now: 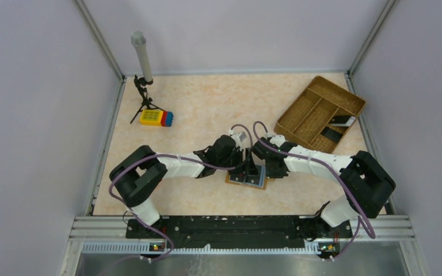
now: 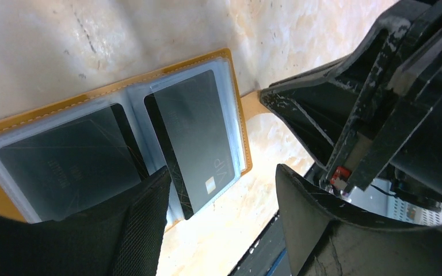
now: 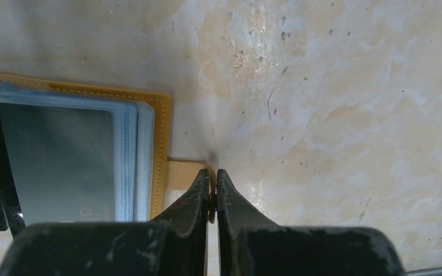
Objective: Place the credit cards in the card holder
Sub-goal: Insert the credit card into the card holder, then close the card holder at the center of the board.
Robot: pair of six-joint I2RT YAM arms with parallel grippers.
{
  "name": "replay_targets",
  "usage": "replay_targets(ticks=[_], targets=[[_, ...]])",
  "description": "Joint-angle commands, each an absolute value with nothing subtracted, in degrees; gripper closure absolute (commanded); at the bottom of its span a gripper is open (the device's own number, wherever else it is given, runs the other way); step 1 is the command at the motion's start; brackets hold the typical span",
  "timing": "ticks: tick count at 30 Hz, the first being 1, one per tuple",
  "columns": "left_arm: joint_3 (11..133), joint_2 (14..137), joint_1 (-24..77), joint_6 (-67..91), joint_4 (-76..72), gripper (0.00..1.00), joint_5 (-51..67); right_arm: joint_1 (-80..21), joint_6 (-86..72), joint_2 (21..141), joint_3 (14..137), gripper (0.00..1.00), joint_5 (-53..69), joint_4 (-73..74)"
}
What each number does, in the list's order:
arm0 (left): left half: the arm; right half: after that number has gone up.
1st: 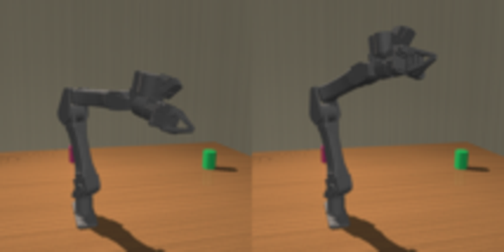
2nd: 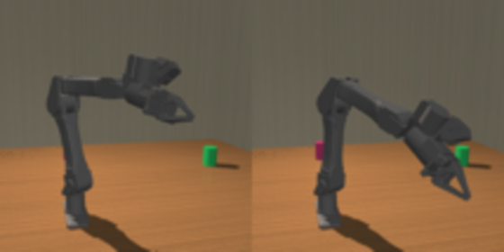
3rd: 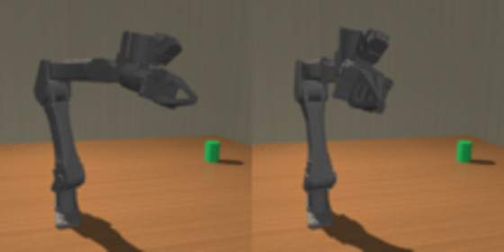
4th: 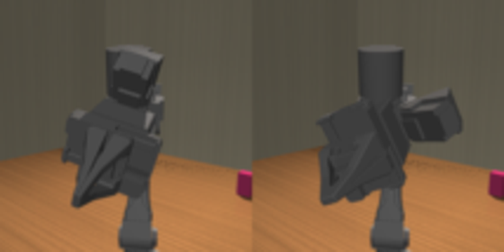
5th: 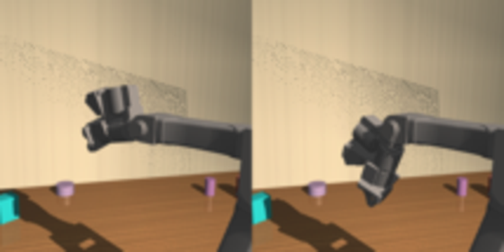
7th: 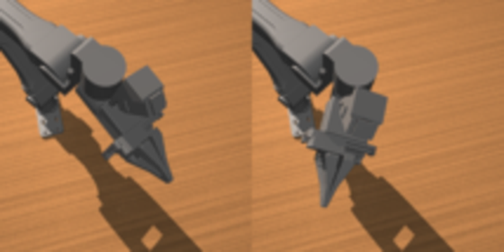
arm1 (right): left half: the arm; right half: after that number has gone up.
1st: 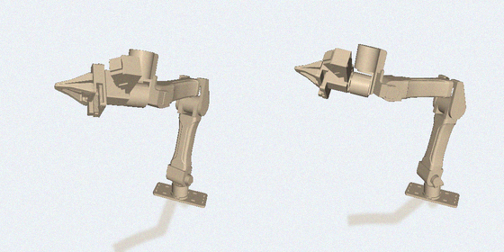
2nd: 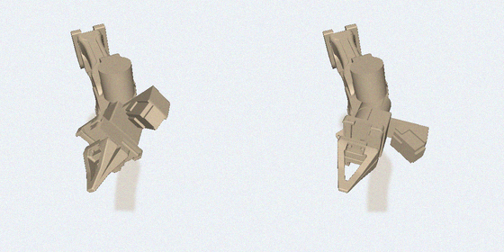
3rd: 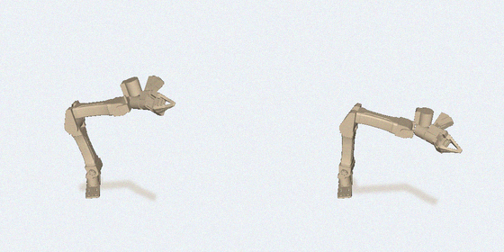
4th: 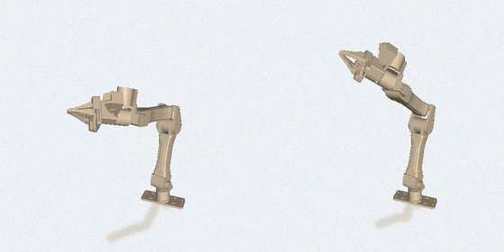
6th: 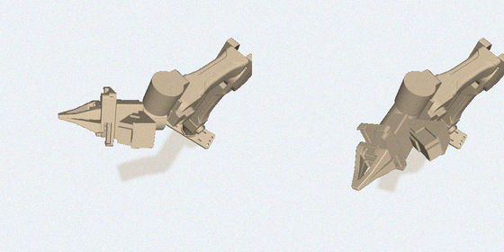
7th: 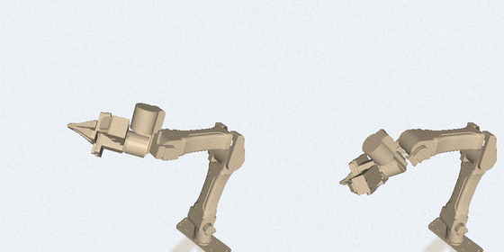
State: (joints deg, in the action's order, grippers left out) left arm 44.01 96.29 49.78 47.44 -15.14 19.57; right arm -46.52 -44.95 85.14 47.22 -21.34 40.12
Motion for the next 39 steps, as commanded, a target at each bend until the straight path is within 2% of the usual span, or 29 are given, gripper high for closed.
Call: replay_targets(ticks=[1, 11, 18, 27, 30, 34, 39], targets=[[48.99, 97.72, 51.80, 45.33, -11.73, 0.32, 16.45, -47.13, -45.82, 83.67, 46.46, 1.00, -22.07, 39.11], [50.45, 98.05, 53.53, 44.41, -9.10, 0.28, 15.22, -47.16, -46.25, 83.35, 45.55, 1.00, -22.28, 38.52], [45.85, 88.89, 53.53, 42.38, -6.15, 0.14, 12.91, -45.73, -45.63, 83.12, 44.21, 1.00, -21.83, 37.53], [40.89, 77.99, 50.97, 43.14, 4.29, 0.08, 3.21, -45.06, -44.12, 76.41, 47.46, 1.00, -18.27, 39.23], [36.72, 76.05, 47.72, 44.39, 3.00, 0.07, 4.47, -45.06, -42.88, 75.04, 50.99, 1.00, -18.00, 41.35], [32.21, 76.07, 44.03, 45.19, -3.26, 0.10, 9.88, -45.14, -40.45, 74.93, 56.14, 1.00, -15.29, 41.97], [29.89, 80.94, 42.80, 46.93, -15.71, 0.32, 19.22, -46.45, -37.81, 77.22, 59.18, 1.00, -8.08, 36.85]])
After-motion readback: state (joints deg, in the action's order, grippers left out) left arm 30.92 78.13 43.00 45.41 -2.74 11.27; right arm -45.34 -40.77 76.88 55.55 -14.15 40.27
